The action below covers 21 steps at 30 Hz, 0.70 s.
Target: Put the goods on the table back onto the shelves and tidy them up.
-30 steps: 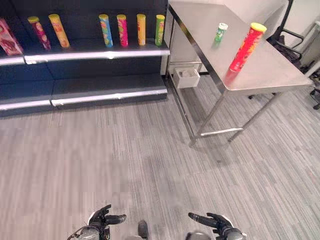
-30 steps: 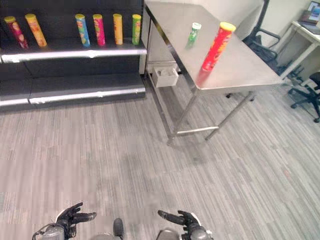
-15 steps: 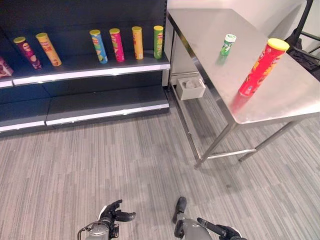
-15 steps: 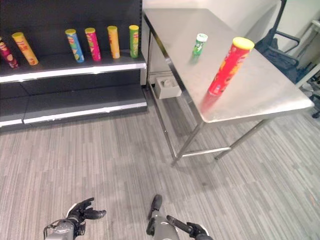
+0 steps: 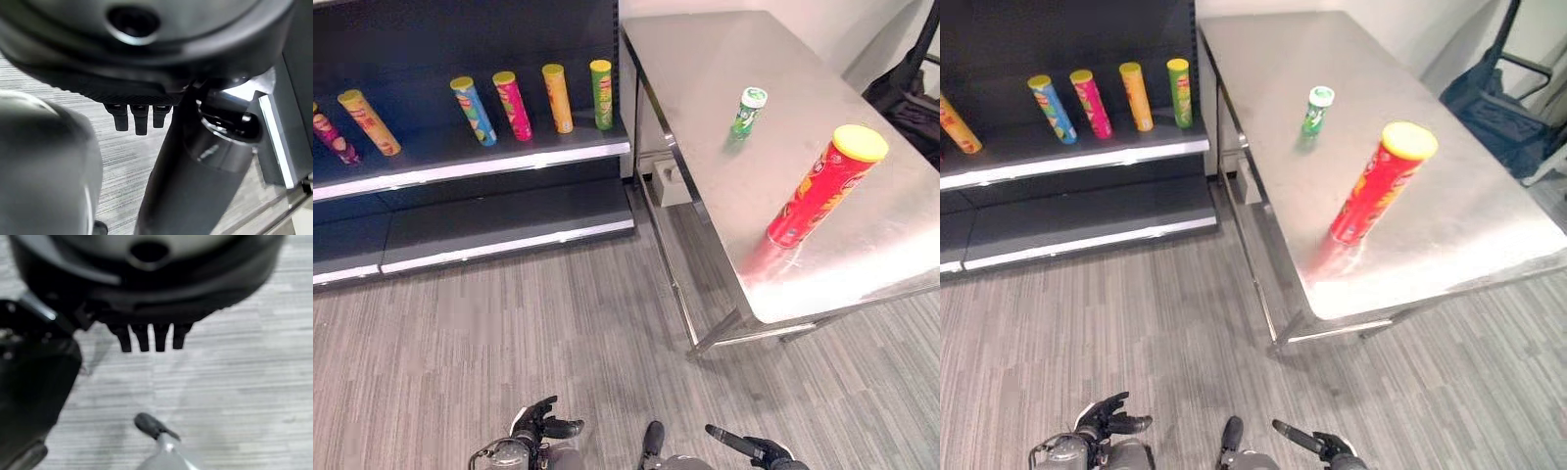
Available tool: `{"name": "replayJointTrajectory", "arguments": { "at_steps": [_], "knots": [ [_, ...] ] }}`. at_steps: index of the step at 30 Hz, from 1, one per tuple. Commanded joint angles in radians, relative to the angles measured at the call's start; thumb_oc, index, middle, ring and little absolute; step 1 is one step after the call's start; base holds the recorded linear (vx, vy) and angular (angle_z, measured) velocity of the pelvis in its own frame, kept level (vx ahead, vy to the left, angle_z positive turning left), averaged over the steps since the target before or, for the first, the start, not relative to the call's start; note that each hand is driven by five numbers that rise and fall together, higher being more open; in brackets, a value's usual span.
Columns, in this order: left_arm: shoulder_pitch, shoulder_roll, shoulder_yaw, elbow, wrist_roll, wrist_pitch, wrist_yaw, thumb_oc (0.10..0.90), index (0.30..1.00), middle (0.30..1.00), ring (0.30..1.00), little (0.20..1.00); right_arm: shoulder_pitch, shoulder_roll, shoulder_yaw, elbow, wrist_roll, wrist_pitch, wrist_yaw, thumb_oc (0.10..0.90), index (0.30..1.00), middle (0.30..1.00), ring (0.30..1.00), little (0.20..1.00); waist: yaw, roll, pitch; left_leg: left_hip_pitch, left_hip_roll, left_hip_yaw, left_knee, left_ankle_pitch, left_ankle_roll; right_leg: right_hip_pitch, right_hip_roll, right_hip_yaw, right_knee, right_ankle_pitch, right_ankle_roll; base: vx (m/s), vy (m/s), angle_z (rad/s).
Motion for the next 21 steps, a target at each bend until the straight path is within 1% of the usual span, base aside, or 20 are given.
{"name": "replayJointTrajectory", "arguments": {
  "at_steps": [1, 2, 3, 4, 5, 6, 7, 8, 9, 11, 12, 13, 14, 15, 16, 19, 20, 21],
  "knots": [
    [-0.022, 0.034, -0.043, -0.015, 0.037, -0.04, 0.014, 0.8, 0.9, 0.9, 0.9, 0.9, 0.022, -0.066, -0.014, 0.021, 0.005, -0.019, -0.023, 0.8, 0.9, 0.9, 0.9, 0.9, 0.018, 0.046, -0.047, 0.036, -0.054, -0.076, 0.042, 0.056, 0.046, 0.002, -0.1, -0.009, 0.006, -0.02, 0.198, 0.21, 0.275, -0.81],
    [-0.021, 0.035, -0.043, -0.015, 0.044, -0.04, 0.011, 0.8, 0.9, 0.9, 0.9, 0.9, 0.024, -0.064, -0.025, 0.026, 0.009, -0.018, -0.026, 0.8, 0.9, 0.9, 0.9, 0.9, 0.014, 0.048, -0.056, 0.059, -0.058, -0.06, 0.023, 0.055, 0.049, 0.006, -0.103, -0.001, 0.006, -0.019, 0.201, 0.21, 0.3, -1.04],
    [-0.02, 0.043, -0.038, -0.001, 0.056, -0.04, 0.01, 0.8, 0.9, 0.9, 0.9, 0.9, 0.029, -0.062, -0.05, 0.03, 0.025, -0.018, -0.033, 0.8, 0.9, 0.9, 0.9, 0.9, 0.009, 0.046, -0.07, 0.096, -0.067, -0.029, -0.004, 0.052, 0.057, 0.009, -0.113, 0.022, 0.006, -0.012, 0.209, 0.14, 0.187, -0.95],
    [-0.02, 0.043, -0.038, -0.001, 0.056, -0.04, 0.01, 0.8, 0.9, 0.9, 0.9, 0.9, 0.029, -0.061, -0.051, 0.03, 0.025, -0.018, -0.033, 0.8, 0.9, 0.9, 0.9, 0.9, 0.012, 0.046, -0.069, 0.099, -0.067, -0.026, -0.005, 0.052, 0.057, 0.01, -0.113, 0.024, 0.006, -0.011, 0.209, 0.11, 0.176, -0.92],
    [-0.023, 0.048, -0.031, 0.009, 0.058, -0.04, 0.014, 0.8, 0.9, 0.9, 0.9, 0.9, 0.029, -0.061, -0.066, 0.034, 0.037, -0.019, -0.038, 0.8, 0.9, 0.9, 0.9, 0.9, 0.009, 0.043, -0.073, 0.11, -0.071, -0.014, -0.013, 0.048, 0.062, 0.009, -0.117, 0.036, 0.006, -0.006, 0.212, 0.06, 0.145, -0.69],
    [-0.026, 0.061, -0.014, 0.019, 0.054, -0.043, 0.025, 0.8, 0.9, 0.9, 0.9, 0.9, 0.027, -0.072, -0.107, 0.035, 0.061, -0.023, -0.057, 0.8, 0.9, 0.9, 0.9, 0.9, 0.0, 0.039, -0.08, 0.127, -0.079, 0.01, -0.019, 0.036, 0.071, 0.006, -0.123, 0.054, 0.006, 0.004, 0.22, 0.06, 0.145, -0.4],
    [-0.026, 0.061, -0.014, 0.019, 0.054, -0.044, 0.025, 0.8, 0.9, 0.9, 0.9, 0.9, 0.027, -0.072, -0.108, 0.035, 0.061, -0.023, -0.057, 0.8, 0.9, 0.9, 0.9, 0.9, 0.003, 0.039, -0.079, 0.129, -0.079, 0.012, -0.019, 0.035, 0.071, 0.006, -0.123, 0.057, 0.006, 0.004, 0.22, 0.07, 0.166, -0.19],
    [-0.024, 0.08, 0.008, 0.025, 0.057, -0.046, 0.028, 0.8, 0.9, 0.9, 0.9, 0.9, 0.031, -0.108, -0.179, 0.035, 0.098, -0.029, -0.078, 0.8, 0.9, 0.9, 0.9, 0.9, -0.008, 0.034, -0.087, 0.142, -0.084, 0.032, -0.019, 0.019, 0.078, 0.001, -0.129, 0.069, 0.006, 0.013, 0.229, 0.06, 0.107, -0.3],
    [-0.018, 0.089, 0.018, 0.023, 0.062, -0.046, 0.026, 0.8, 0.9, 0.9, 0.9, 0.9, 0.044, -0.131, -0.224, 0.028, 0.118, -0.032, -0.088, 0.8, 0.9, 0.9, 0.9, 0.9, -0.012, 0.033, -0.091, 0.149, -0.087, 0.04, -0.019, 0.011, 0.081, 0.002, -0.131, 0.075, 0.006, 0.016, 0.233, 0.08, 0.136, -0.36],
    [0.0, 0.104, 0.036, 0.026, 0.085, -0.041, 0.012, 0.8, 0.9, 0.9, 0.9, 0.9, 0.093, -0.212, -0.339, -0.003, 0.138, -0.032, -0.109, 0.8, 0.9, 0.9, 0.9, 0.9, -0.022, 0.031, -0.101, 0.162, -0.093, 0.054, -0.019, -0.003, 0.085, 0.005, -0.138, 0.082, 0.008, 0.019, 0.242, 0.09, 0.117, -0.4],
    [0.022, 0.102, 0.052, 0.034, 0.108, -0.041, 0.009, 0.8, 0.9, 0.9, 0.9, 0.9, 0.134, -0.32, -0.454, -0.079, 0.137, -0.038, -0.144, 0.8, 0.9, 0.9, 0.9, 0.9, -0.037, 0.03, -0.109, 0.18, -0.099, 0.063, -0.019, -0.02, 0.089, 0.013, -0.142, 0.089, 0.007, 0.018, 0.251, 0.08, 0.103, -0.33],
    [0.021, 0.101, 0.051, 0.034, 0.108, -0.041, 0.009, 0.8, 0.9, 0.9, 0.9, 0.9, 0.136, -0.321, -0.456, -0.081, 0.137, -0.037, -0.144, 0.8, 0.9, 0.9, 0.9, 0.9, -0.036, 0.03, -0.111, 0.176, -0.1, 0.063, -0.019, -0.017, 0.089, 0.009, -0.143, 0.089, 0.007, 0.021, 0.25, 0.08, 0.133, -0.28],
    [0.036, 0.078, 0.073, 0.061, 0.098, -0.041, 0.006, 0.8, 0.9, 0.9, 0.9, 0.9, 0.163, -0.483, -0.574, -0.246, 0.116, -0.062, -0.172, 0.8, 0.9, 0.9, 0.9, 0.9, -0.052, 0.024, -0.113, 0.188, -0.105, 0.076, -0.019, -0.028, 0.092, 0.009, -0.147, 0.099, 0.008, 0.027, 0.259, 0.01, 0.065, -0.25],
    [0.035, 0.077, 0.072, 0.061, 0.098, -0.041, 0.006, 0.8, 0.9, 0.9, 0.9, 0.9, 0.164, -0.483, -0.575, -0.247, 0.116, -0.061, -0.172, 0.8, 0.9, 0.9, 0.9, 0.9, -0.051, 0.024, -0.116, 0.184, -0.105, 0.076, -0.019, -0.025, 0.093, 0.005, -0.148, 0.1, 0.008, 0.03, 0.259, 0.01, 0.085, -0.4],
    [0.041, 0.067, 0.072, 0.079, 0.099, -0.042, 0.002, 0.8, 0.9, 0.9, 0.9, 0.9, 0.155, -0.585, -0.624, -0.382, 0.112, -0.089, -0.162, 0.8, 0.9, 0.9, 0.9, 0.9, -0.056, 0.017, -0.114, 0.185, -0.105, 0.082, -0.019, -0.025, 0.093, 0.0, -0.15, 0.104, 0.01, 0.033, 0.261, -0.02, 0.021, -0.29],
    [0.045, 0.063, 0.062, 0.095, 0.119, -0.047, -0.008, 0.8, 0.9, 0.9, 0.9, 0.9, 0.162, -0.668, -0.675, -0.615, 0.131, -0.145, -0.121, 0.8, 0.9, 0.9, 0.9, 0.9, -0.061, 0.009, -0.118, 0.188, -0.103, 0.089, -0.019, -0.027, 0.094, -0.002, -0.15, 0.107, 0.011, 0.034, 0.262, 0.01, 0.01, -0.15],
    [0.053, 0.063, 0.049, 0.095, 0.139, -0.052, -0.022, 0.8, 0.9, 0.9, 0.9, 0.9, 0.131, -0.718, -0.685, -0.825, 0.178, -0.2, -0.08, 0.8, 0.9, 0.9, 0.9, 0.9, -0.063, 0.009, -0.126, 0.199, -0.098, 0.096, -0.019, -0.035, 0.093, 0.001, -0.148, 0.11, 0.011, 0.03, 0.263, 0.02, 0.005, -0.11],
    [0.052, 0.063, 0.05, 0.095, 0.139, -0.052, -0.022, 0.8, 0.9, 0.9, 0.9, 0.9, 0.132, -0.717, -0.686, -0.827, 0.178, -0.199, -0.08, 0.8, 0.9, 0.9, 0.9, 0.9, -0.063, 0.008, -0.128, 0.195, -0.099, 0.096, -0.019, -0.031, 0.093, -0.003, -0.149, 0.111, 0.01, 0.034, 0.263, 0.02, 0.003, -0.07]
  ]
}}
